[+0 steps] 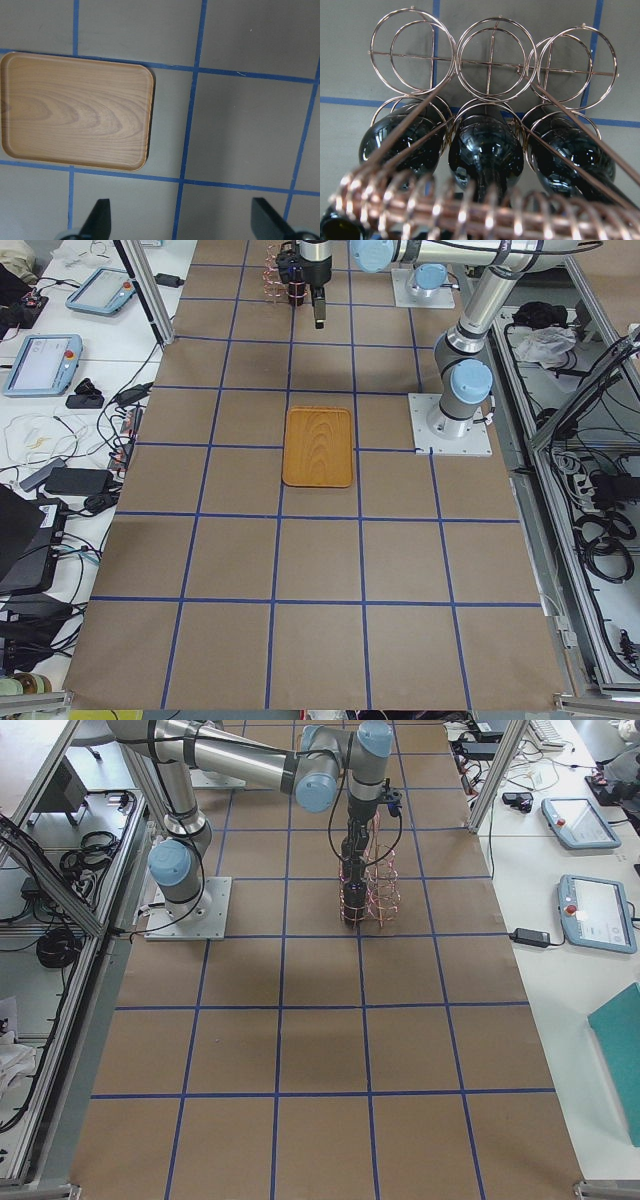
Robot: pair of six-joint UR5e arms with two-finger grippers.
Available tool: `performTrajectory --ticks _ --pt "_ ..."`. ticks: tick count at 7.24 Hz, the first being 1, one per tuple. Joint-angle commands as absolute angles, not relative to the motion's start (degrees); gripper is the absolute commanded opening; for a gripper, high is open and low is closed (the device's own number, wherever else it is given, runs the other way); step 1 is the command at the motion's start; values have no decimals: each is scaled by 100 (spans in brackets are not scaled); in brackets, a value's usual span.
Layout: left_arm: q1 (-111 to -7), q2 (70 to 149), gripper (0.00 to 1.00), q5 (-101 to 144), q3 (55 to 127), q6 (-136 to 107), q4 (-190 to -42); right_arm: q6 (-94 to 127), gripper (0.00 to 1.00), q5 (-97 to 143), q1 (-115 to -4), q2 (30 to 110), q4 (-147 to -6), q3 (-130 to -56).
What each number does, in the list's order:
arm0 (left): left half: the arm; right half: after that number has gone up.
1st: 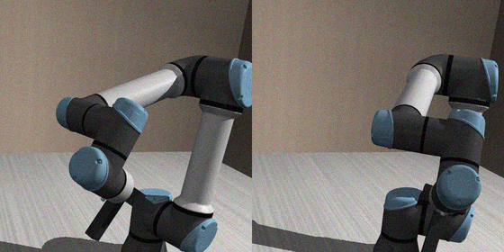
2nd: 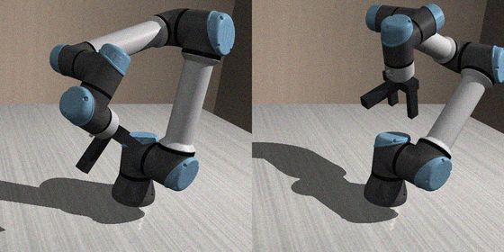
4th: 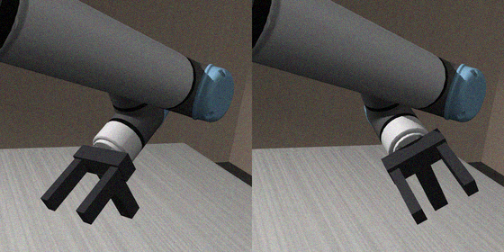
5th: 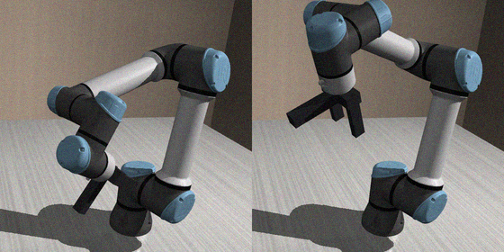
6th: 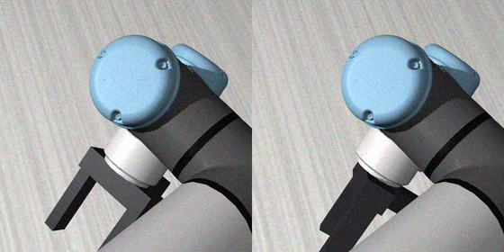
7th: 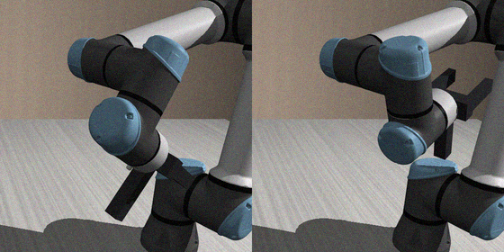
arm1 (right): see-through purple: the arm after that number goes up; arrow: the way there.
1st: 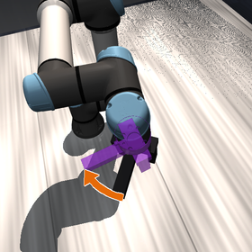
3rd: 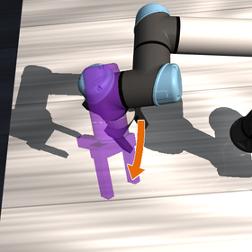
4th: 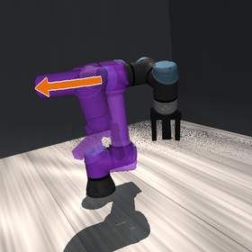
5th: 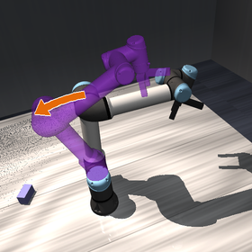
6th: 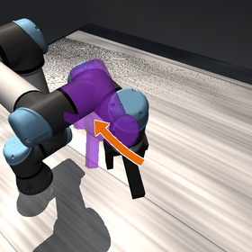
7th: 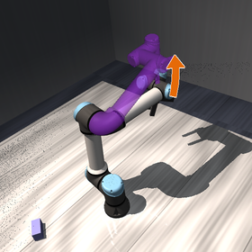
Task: Take wine from basket and place on tray
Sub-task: 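Close the right gripper on the bottle neck and lift it upright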
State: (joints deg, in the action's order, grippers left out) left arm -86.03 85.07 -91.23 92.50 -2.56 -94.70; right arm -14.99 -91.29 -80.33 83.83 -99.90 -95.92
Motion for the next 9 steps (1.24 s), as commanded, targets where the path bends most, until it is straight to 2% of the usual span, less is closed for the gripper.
performTrajectory --ticks 1,2,3,7,9 --pt "-8596 8508 100 -9123 9246 -255 -9475 -1494 24 -9114 -8042 8323 -10168 -9537" --pt "-8596 8499 100 -9123 9246 -255 -9475 -1494 18 -9123 -8051 8323 -10160 -9527" --pt "-8596 8499 100 -9123 9246 -255 -9475 -1494 17 -9158 -8068 8375 -10099 -9397" --pt "-8596 8499 100 -9123 9255 -255 -9483 -1494 16 -9463 -8086 8840 -7484 -7527" --pt "-8596 8490 100 -9123 9255 -255 -9492 -946 16 -9379 -8225 9175 -6840 -7435"
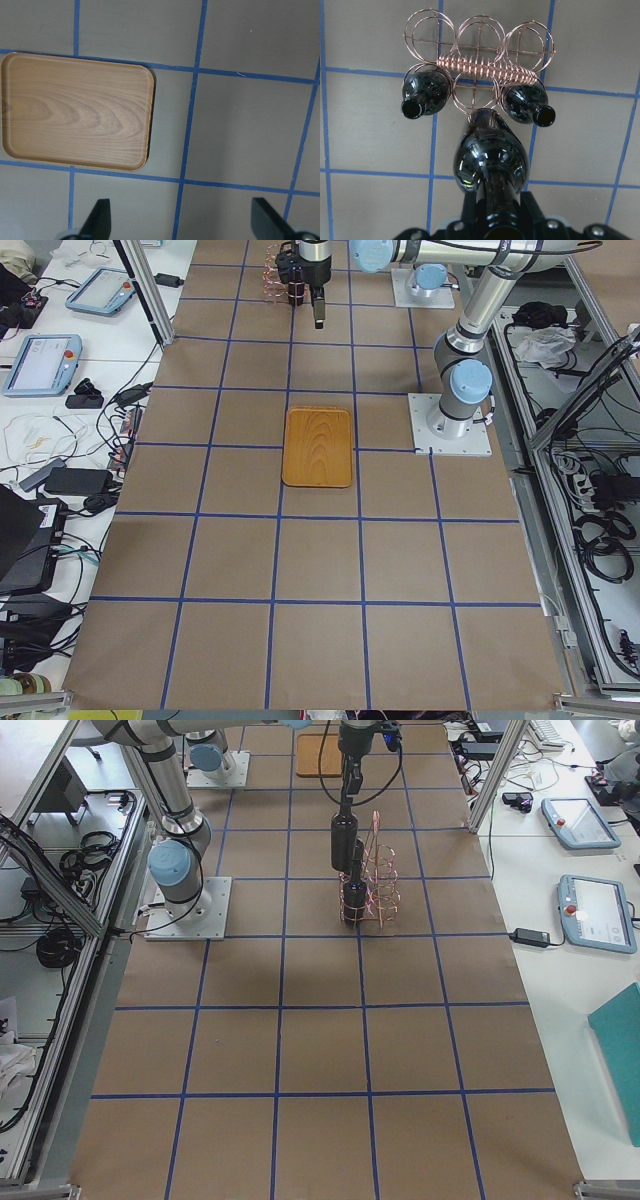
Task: Take wine from basket and place on tray
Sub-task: 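Close the right gripper on the bottle neck and lift it upright, then carry the bottle with the right gripper toward the tray and lower it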
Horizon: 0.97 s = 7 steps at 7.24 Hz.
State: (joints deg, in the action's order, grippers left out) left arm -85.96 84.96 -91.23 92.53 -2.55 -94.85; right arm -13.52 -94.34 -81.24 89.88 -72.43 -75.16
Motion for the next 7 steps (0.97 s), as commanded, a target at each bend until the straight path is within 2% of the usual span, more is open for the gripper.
performTrajectory --ticks 1,2,4,5,7 --pt "-8604 8490 100 -9123 9255 -255 -9483 -131 13 -9134 -8766 9150 -6794 -7540" --pt "-8596 8490 100 -9123 9255 -255 -9483 756 12 -9027 -9476 9036 -6985 -7776" --pt "-8587 8490 100 -9123 9246 -246 -9483 2392 12 -8781 -10752 8345 -8561 -8164" --pt "-8587 8482 100 -9123 9246 -246 -9483 2869 12 -8676 -11141 7993 -9074 -8156" --pt "-8552 8481 100 -9123 9246 -246 -9457 3240 11 -8692 -11267 7875 -9211 -8174"
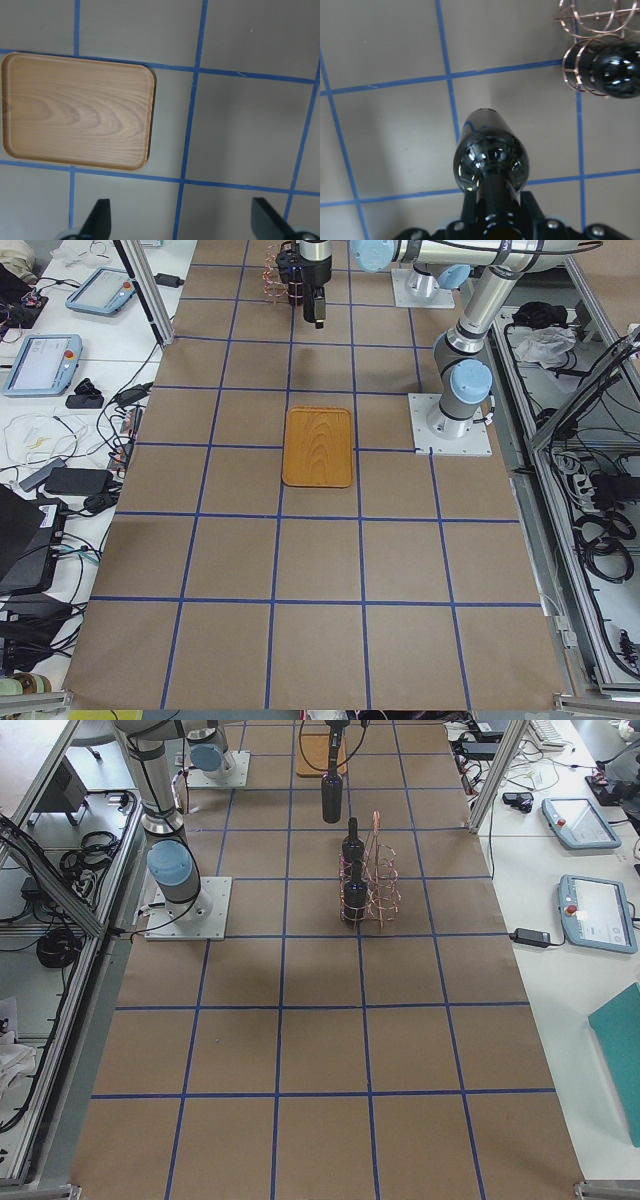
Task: Take wine from basket and place on tray
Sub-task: 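Carry the bottle with the right gripper toward the tray and lower it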
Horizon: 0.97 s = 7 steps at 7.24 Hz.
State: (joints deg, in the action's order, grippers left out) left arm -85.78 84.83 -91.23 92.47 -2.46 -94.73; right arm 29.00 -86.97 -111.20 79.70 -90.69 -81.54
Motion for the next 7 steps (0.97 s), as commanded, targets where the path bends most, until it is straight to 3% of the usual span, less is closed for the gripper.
performTrajectory --ticks 1,7 --pt "-8543 8481 100 -9123 9246 -246 -9335 3461 9 -8684 -11328 7831 -9289 -8191" --pt "-8534 8481 100 -9141 9246 -255 -9334 4473 12 -8798 -11988 7331 -9790 -8191"
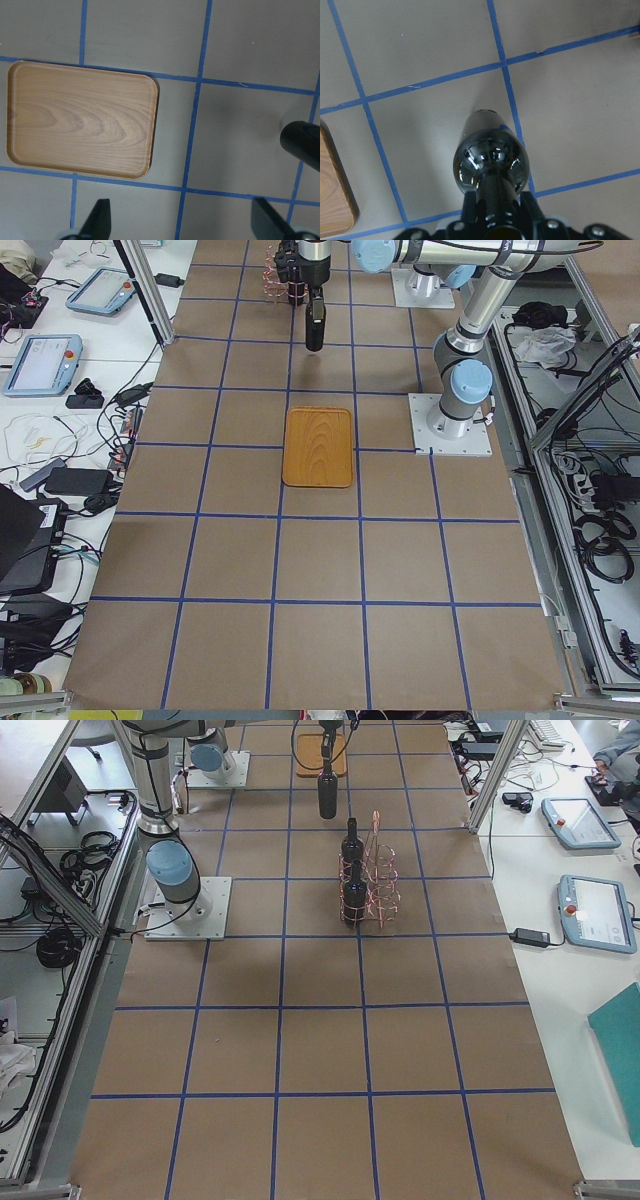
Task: Take wine from basket and place on tray
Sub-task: 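Carry the bottle with the right gripper toward the tray and lower it, then open the right gripper, release the upright bottle, and raise it back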
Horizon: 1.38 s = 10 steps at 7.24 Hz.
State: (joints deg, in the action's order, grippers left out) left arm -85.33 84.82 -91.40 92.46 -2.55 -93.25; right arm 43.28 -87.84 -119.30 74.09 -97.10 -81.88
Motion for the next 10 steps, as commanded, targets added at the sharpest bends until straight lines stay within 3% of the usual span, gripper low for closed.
performTrajectory --ticks 1,3,4,5,6,8,10 --pt "-8525 8499 100 -9132 9255 -255 -9325 4500 22 -8815 -11997 7295 -9861 -8191" --pt "-8525 8534 100 -9123 9246 -264 -9282 4588 25 -8824 -12006 7242 -9844 -8200" --pt "-8464 8552 100 -9132 9246 -264 -9264 4562 51 -8816 -12006 7190 -9852 -8200" --pt "-8429 8578 100 -9141 9246 -255 -9255 4596 85 -8772 -12006 7172 -9853 -8183" --pt "-8420 8569 100 -9123 9246 -264 -9246 4527 100 -8676 -11928 7207 -9844 -8087" --pt "-8429 8569 100 -9114 9246 -351 -9229 3323 100 -8613 -11307 7512 -9155 -7665" --pt "-8533 8578 100 -9061 9237 -378 -8948 709 100 -8874 -9843 8284 -8196 -7682"
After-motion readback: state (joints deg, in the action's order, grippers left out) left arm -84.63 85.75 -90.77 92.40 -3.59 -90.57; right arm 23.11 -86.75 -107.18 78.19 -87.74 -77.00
